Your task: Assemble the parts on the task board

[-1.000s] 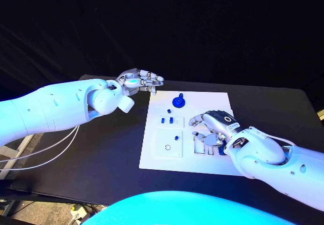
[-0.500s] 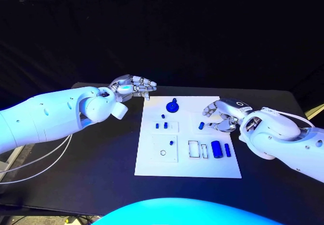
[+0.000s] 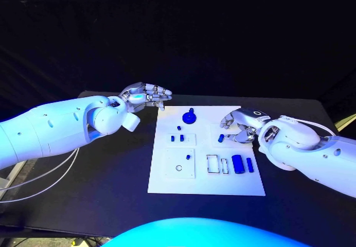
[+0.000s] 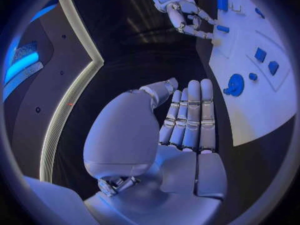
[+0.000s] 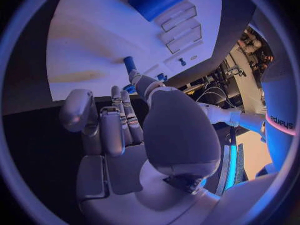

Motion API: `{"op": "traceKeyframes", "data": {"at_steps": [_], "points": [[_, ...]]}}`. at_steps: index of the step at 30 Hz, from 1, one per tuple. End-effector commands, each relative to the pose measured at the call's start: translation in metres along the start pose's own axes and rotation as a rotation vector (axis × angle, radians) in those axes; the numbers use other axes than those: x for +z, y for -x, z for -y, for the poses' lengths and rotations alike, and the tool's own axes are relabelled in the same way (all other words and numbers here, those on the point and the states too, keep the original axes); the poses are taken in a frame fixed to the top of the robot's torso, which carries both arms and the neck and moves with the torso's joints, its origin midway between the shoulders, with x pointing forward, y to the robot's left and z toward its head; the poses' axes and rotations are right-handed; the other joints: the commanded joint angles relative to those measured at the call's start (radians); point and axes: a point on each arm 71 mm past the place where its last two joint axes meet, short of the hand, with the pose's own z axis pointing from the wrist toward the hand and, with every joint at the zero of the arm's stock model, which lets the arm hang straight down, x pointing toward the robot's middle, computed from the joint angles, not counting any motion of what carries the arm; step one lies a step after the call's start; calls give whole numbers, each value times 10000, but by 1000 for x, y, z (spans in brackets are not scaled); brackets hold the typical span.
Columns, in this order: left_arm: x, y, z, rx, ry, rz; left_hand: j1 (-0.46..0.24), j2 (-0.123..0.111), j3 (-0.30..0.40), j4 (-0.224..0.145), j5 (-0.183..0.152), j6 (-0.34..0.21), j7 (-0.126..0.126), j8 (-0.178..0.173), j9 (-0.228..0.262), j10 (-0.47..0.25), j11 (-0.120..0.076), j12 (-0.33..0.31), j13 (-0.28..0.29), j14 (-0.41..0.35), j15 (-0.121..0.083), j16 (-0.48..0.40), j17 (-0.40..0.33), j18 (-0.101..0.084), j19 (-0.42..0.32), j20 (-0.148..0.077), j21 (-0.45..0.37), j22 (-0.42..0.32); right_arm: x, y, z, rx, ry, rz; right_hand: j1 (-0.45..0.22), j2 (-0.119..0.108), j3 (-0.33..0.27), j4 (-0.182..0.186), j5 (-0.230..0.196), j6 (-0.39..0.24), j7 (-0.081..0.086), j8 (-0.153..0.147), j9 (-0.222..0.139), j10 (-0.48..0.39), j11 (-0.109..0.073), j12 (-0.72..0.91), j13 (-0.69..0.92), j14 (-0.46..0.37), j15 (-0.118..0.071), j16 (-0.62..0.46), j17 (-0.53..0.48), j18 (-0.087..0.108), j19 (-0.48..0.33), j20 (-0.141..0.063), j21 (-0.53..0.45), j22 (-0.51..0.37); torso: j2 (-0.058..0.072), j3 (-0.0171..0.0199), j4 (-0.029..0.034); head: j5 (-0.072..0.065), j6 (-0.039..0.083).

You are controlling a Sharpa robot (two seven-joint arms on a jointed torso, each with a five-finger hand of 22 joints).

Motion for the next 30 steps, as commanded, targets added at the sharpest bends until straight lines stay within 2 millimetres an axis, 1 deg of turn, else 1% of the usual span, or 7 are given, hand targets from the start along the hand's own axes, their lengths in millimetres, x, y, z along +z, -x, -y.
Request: {"op": "traceKeyframes", "data": {"at_steps": [1,4,11,17,22,25,30], "points": [[1,-2,1,-29,-53,-70,-147,26,-249,-28,218,-211,101,-154,89,42,32,-139,-109,7,41,-184,-102,-177,-37,-37,-148,-131,2,-3,-2,-25,82,-130,172,27,-345,155,133,113,28,-151,-83,28,-99,191,-88,319,-4,147,86,-40,165,23,79,892,3,4,-6,8,-18],[1,-2,1,-31,-56,-76,-146,27,-249,-28,219,-215,102,-156,89,41,33,-139,-110,7,43,-184,-102,-177,-37,-36,-150,-132,3,-5,-4,-35,102,-265,153,32,-236,207,130,200,50,-146,-108,168,-193,256,-108,326,-82,151,82,-44,198,-46,137,914,1,-1,0,0,-28],[1,-2,1,-30,-57,-74,-146,27,-249,-28,219,-215,102,-156,89,41,33,-139,-110,7,43,-184,-102,-177,-37,-36,-150,-132,5,-10,-4,-69,69,-563,61,-28,169,339,126,509,-17,-82,-153,584,-300,285,-178,331,-257,124,32,-78,276,-219,289,979,1,-9,0,-3,-52],[1,-2,1,-28,-55,-64,-146,27,-249,-28,219,-215,102,-156,89,41,33,-139,-110,7,43,-184,-102,-177,-37,-36,-150,-132,6,-16,-6,-57,58,-754,19,-57,497,397,123,728,-53,-15,-154,856,-338,212,-214,338,-263,124,27,-109,328,-247,417,1036,0,-2,12,15,-67],[1,-2,1,-23,-52,-48,-146,27,-249,-28,219,-215,102,-156,89,41,33,-139,-110,7,43,-184,-102,-177,-37,-36,-150,-132,7,-18,-5,-42,42,-770,18,8,869,413,119,950,-74,85,-120,1169,-355,137,-223,349,-258,148,48,-139,379,-233,560,1103,-3,-8,0,19,-78],[1,-2,1,-22,-49,-44,-146,27,-249,-28,219,-215,102,-156,89,41,33,-139,-110,7,43,-184,-102,-177,-37,-36,-150,-132,7,-19,-6,-19,71,-724,5,30,957,417,115,1000,-79,113,-106,1247,-359,111,-224,349,-258,151,48,-142,386,-228,576,1113,-1,-10,-2,24,-79],[1,-1,1,-22,-44,-42,-146,27,-249,-28,219,-215,102,-156,89,41,33,-139,-110,7,43,-184,-102,-177,-37,-36,-150,-132,7,-19,-8,39,157,-640,-26,39,1033,427,109,1045,-75,139,-91,1329,-358,83,-224,350,-252,156,51,-155,408,-222,656,1145,-4,-1,-2,29,-91]]}}
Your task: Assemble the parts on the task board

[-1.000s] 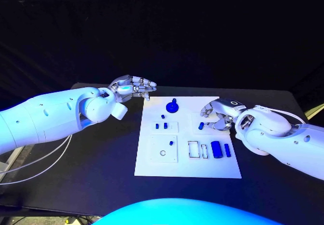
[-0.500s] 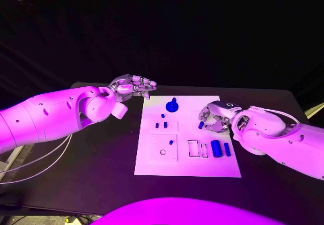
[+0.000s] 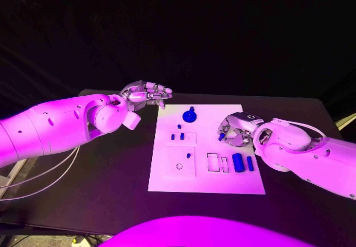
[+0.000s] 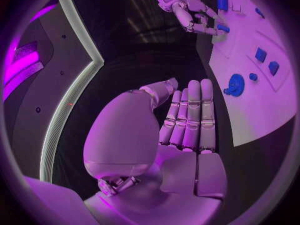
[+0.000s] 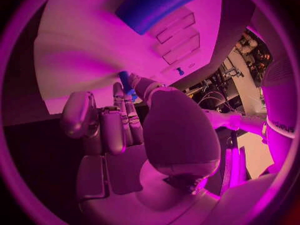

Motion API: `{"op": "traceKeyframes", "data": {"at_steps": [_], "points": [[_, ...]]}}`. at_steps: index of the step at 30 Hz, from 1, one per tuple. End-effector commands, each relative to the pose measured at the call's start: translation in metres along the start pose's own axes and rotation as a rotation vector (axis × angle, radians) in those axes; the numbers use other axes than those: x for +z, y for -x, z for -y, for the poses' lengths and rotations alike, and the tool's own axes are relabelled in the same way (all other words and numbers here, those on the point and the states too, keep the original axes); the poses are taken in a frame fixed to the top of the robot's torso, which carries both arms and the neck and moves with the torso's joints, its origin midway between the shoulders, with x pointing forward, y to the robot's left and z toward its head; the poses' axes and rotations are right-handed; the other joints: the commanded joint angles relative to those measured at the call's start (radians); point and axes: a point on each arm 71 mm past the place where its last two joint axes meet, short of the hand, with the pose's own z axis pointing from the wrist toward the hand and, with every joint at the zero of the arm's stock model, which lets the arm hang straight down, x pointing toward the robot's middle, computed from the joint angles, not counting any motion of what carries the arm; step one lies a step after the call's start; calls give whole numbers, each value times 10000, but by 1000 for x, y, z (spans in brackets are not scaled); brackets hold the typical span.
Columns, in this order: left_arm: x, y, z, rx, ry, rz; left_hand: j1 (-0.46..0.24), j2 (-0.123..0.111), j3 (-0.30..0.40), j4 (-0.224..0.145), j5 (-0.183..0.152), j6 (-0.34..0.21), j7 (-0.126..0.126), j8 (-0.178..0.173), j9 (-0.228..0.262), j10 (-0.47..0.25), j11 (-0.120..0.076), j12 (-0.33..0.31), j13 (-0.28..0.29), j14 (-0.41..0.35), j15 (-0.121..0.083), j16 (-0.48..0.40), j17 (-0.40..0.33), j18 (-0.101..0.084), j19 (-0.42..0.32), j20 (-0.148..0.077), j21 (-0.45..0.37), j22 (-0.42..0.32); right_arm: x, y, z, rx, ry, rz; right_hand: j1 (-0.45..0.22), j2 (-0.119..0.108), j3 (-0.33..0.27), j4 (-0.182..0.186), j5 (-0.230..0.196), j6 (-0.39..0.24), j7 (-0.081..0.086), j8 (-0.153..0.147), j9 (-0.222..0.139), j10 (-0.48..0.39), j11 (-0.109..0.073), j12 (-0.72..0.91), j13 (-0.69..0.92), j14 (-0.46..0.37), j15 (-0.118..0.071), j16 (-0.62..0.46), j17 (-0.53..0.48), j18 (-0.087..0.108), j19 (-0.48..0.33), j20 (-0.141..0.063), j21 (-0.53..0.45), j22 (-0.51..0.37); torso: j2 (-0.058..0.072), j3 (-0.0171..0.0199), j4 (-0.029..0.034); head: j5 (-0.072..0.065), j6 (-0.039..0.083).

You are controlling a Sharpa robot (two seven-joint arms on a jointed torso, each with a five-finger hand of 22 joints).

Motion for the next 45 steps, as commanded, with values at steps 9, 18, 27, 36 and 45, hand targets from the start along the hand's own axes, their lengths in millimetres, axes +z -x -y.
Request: {"op": "traceKeyframes", "data": {"at_steps": [9,18,27,36,45], "points": [[1,-1,1,-19,-28,-33,-137,38,-250,-31,221,-151,135,-171,84,35,44,-140,-111,6,52,-185,-104,-177,-30,-29,-161,-139,0,-1,-2,59,-1,170,95,515,1035,-125,106,564,-106,496,239,1013,-181,-169,-13,560,-153,228,125,-192,290,-58,491,1289,-1,-3,-3,-2,-26],[0,-1,1,-18,-12,-29,-137,38,-250,-31,221,-151,135,-171,84,35,44,-140,-111,6,52,-185,-104,-177,-30,-29,-161,-139,-1,1,0,-111,-182,406,-9,717,1446,-496,116,636,-237,1041,800,1779,-371,-321,138,565,-317,237,106,-234,353,-213,746,1432,-2,-3,0,-11,-38],[1,0,0,-13,-8,-10,-137,38,-250,-31,221,-151,135,-171,84,35,44,-140,-111,6,52,-185,-104,-177,-30,-29,-161,-139,-10,5,-5,-12,34,846,-41,711,1590,-583,116,599,-233,1118,901,1862,-380,-386,168,568,-327,243,111,-248,371,-231,829,1471,-10,-6,-1,-20,-49],[2,0,0,-18,-1,5,-131,44,-254,-36,220,-158,143,-177,83,31,51,-139,-114,4,58,-186,-108,-177,-24,-24,-170,-146,-29,27,-32,599,854,1562,-60,693,1614,-601,112,593,-231,1137,926,1870,-379,-409,173,569,-327,244,111,-256,380,-233,873,1488,-23,-18,-17,10,-62],[4,-1,0,-48,-3,-40,-131,44,-254,-36,220,-158,143,-177,83,31,51,-139,-114,4,58,-186,-108,-177,-24,-24,-170,-146,-31,23,-86,1118,2361,1752,-72,681,1632,-618,111,587,-228,1152,946,1878,-378,-427,177,570,-327,244,107,-258,383,-235,881,1493,-16,14,-27,117,-91]]}}
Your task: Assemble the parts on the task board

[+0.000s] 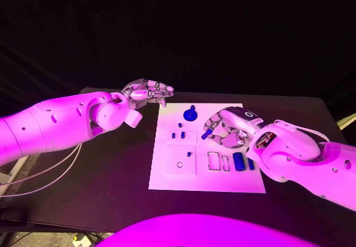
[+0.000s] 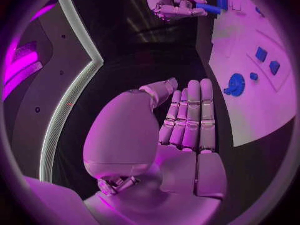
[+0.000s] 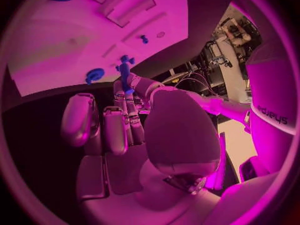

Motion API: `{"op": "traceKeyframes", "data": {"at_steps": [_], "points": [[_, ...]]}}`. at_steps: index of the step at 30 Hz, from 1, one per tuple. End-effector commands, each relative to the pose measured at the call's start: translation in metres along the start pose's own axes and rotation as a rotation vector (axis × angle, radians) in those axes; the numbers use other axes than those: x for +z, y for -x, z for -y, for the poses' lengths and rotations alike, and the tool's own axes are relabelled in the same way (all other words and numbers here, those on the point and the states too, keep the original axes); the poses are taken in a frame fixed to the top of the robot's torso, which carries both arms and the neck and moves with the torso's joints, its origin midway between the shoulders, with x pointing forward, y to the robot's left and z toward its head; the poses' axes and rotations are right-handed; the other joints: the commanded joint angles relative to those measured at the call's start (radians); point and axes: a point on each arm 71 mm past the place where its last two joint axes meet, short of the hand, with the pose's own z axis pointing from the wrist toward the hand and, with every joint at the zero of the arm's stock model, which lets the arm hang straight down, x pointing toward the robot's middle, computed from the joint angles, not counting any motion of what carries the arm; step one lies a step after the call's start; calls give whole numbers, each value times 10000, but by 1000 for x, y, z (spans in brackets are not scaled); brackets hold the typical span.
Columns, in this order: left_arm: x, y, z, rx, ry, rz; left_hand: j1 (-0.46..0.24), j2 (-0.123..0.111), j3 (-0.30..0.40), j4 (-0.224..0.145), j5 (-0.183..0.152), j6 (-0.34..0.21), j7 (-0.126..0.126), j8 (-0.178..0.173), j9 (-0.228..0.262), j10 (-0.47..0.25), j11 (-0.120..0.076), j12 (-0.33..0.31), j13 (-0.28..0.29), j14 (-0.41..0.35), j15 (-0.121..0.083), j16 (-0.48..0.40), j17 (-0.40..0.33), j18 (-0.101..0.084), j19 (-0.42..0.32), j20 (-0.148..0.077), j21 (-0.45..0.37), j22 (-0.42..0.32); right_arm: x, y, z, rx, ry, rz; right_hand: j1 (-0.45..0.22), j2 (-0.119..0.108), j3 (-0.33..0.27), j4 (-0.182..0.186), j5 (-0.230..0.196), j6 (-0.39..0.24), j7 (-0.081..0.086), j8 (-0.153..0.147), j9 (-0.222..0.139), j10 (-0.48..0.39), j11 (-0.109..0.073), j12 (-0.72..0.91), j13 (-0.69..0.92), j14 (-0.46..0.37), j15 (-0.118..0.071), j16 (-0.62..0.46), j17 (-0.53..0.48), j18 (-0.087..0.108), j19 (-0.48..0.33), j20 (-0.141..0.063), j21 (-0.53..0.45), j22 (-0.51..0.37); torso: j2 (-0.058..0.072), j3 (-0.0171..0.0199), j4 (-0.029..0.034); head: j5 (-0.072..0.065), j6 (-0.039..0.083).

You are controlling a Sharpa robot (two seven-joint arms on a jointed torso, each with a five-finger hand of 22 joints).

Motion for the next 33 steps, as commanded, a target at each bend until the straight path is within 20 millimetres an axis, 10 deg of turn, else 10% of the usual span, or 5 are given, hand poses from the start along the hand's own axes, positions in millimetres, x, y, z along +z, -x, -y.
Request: {"op": "traceKeyframes", "data": {"at_steps": [1,11,33], "points": [[1,-2,0,-39,-31,-69,-131,43,-253,-35,220,-119,176,-177,83,31,51,-139,-112,4,57,-186,-103,-177,-24,-24,-169,-141,4,-10,-22,176,660,-11,-137,399,829,-172,119,99,-63,880,821,896,-246,163,284,585,-59,153,99,-244,207,-57,167,1490,2,-1,-11,56,-1],[4,-5,0,-69,-37,-160,-125,50,-255,-37,221,-124,186,-181,83,25,57,-138,-114,2,61,-187,-106,-176,-20,-20,-176,-147,12,-45,-55,604,1568,-422,-143,399,855,-190,119,82,-54,888,838,892,-240,138,286,583,-57,148,89,-237,199,-58,124,1481,20,-18,13,143,-54],[4,-6,0,-77,-29,-175,-126,57,-257,-35,221,-122,188,-181,83,26,60,-136,-115,1,64,-188,-108,-177,-18,-18,-180,-151,18,-81,-52,5,1343,-1359,-163,397,884,-211,116,55,-40,900,864,887,-229,101,289,582,-49,144,79,-230,188,-57,69,1471,21,-6,11,256,-156]]}}
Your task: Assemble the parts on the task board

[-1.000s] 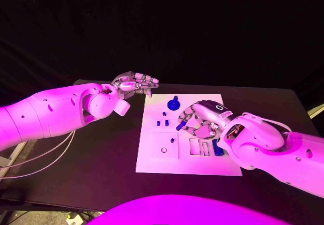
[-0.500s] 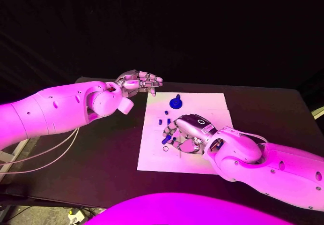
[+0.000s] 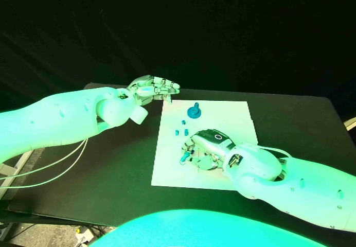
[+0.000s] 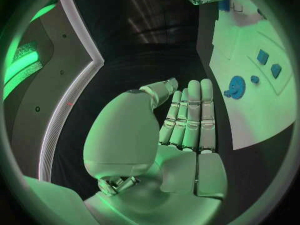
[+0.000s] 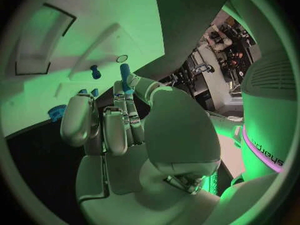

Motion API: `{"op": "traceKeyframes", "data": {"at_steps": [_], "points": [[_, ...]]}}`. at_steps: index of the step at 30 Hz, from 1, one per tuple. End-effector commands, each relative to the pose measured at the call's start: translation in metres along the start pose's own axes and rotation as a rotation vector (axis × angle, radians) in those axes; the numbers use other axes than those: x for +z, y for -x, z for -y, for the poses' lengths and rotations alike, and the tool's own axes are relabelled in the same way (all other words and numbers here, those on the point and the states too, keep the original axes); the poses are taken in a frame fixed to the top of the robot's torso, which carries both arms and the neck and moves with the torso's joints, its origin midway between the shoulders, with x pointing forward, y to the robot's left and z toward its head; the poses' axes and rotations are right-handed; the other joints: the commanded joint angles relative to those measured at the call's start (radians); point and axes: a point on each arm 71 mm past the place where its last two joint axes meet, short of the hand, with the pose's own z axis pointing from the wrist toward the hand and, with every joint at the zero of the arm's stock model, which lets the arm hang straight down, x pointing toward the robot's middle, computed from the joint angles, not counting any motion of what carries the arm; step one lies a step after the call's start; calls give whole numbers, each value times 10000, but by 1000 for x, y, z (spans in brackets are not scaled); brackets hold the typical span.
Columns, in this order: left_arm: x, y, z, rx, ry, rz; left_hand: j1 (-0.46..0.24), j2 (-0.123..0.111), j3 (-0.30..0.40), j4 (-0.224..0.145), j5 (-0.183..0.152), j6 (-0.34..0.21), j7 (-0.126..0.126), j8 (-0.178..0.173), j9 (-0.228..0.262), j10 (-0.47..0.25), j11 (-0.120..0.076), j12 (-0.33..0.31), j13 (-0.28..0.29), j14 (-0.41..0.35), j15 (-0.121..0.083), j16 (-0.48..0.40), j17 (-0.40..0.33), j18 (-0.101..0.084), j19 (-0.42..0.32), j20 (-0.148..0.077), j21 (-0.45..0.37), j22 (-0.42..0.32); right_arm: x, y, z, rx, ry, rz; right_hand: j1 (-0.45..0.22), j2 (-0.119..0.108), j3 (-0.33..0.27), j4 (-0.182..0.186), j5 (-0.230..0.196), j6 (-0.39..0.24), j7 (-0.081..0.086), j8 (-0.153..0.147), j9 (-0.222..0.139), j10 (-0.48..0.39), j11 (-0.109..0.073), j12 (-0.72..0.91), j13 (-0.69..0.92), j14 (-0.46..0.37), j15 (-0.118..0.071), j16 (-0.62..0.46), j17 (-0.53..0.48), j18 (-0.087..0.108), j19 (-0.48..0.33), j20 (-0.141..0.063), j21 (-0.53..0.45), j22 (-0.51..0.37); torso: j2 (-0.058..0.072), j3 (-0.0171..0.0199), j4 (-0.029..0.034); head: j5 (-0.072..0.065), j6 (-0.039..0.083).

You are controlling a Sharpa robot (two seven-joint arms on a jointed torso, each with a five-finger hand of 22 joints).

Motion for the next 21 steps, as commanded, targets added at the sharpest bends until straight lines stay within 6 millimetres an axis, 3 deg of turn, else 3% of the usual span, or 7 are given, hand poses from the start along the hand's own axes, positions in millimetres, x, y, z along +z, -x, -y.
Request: {"op": "traceKeyframes", "data": {"at_steps": [1,21], "points": [[1,-1,1,-28,-24,-59,-126,57,-256,-34,221,-105,173,-181,83,26,59,-136,-113,1,64,-188,-105,-177,-19,-18,-180,-142,1,-2,-1,-57,20,-60,-162,397,827,-154,116,58,-42,900,806,873,-242,199,289,582,-50,143,80,-230,187,-56,71,1471,1,8,-1,9,-2],[0,-1,1,-23,-7,-40,-134,61,-261,-27,220,-104,176,-182,84,25,62,-135,-114,0,67,-188,-107,-178,-18,-15,-185,-146,3,-12,-1,-250,-91,-284,-185,393,844,-169,112,41,-36,913,829,878,-235,173,294,580,-44,140,73,-228,182,-54,52,1470,-2,4,-3,30,-2]]}}
